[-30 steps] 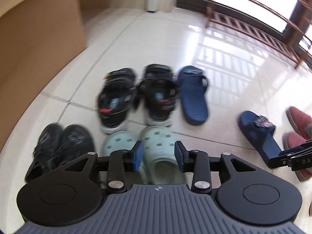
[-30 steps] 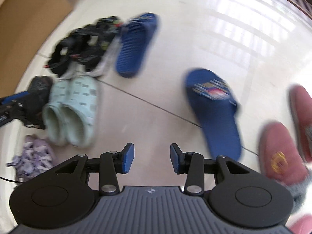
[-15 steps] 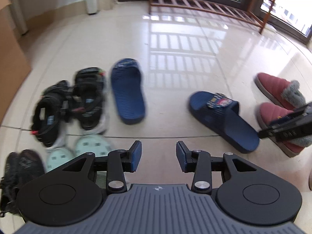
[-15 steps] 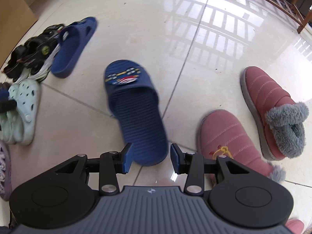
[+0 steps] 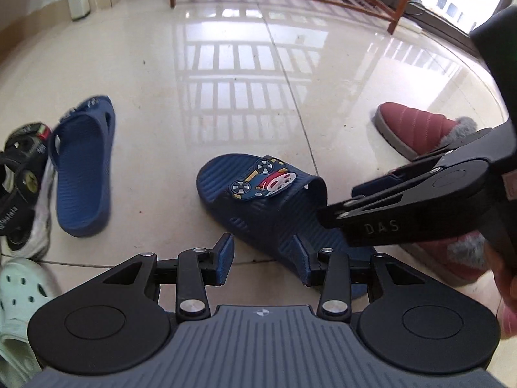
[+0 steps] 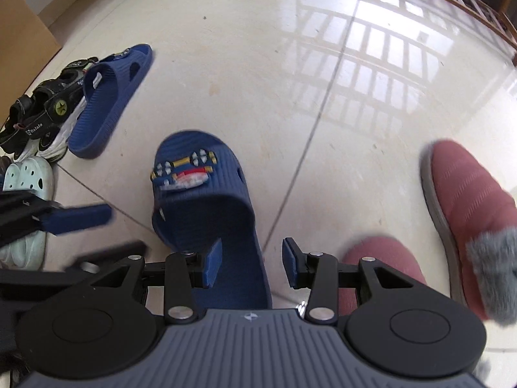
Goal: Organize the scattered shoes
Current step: 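Grasp a navy slide with the right tool while the left tool grasps another navy slide, then lower both navy slides side by side beside the black sandals and open both tools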
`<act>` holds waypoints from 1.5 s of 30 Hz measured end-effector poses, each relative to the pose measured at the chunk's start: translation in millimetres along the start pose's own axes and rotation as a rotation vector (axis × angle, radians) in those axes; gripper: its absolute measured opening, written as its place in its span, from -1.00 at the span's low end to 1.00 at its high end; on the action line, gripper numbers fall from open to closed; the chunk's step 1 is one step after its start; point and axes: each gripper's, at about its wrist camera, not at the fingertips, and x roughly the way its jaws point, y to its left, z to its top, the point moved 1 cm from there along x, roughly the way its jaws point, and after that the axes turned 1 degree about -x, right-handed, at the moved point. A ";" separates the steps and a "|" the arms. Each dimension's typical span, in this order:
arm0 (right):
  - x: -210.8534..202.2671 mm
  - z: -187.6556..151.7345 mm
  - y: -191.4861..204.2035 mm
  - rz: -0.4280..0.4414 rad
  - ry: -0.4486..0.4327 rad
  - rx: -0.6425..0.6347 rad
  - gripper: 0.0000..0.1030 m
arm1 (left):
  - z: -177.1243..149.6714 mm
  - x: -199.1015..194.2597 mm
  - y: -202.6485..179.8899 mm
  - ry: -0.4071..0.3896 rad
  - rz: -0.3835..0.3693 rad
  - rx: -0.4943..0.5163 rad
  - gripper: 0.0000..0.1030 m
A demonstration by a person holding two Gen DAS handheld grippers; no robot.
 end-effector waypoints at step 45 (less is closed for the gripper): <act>72.9 138.8 41.0 0.095 -0.150 0.089 -0.20 | 107.8 37.6 124.9 -0.110 0.186 -0.094 -0.04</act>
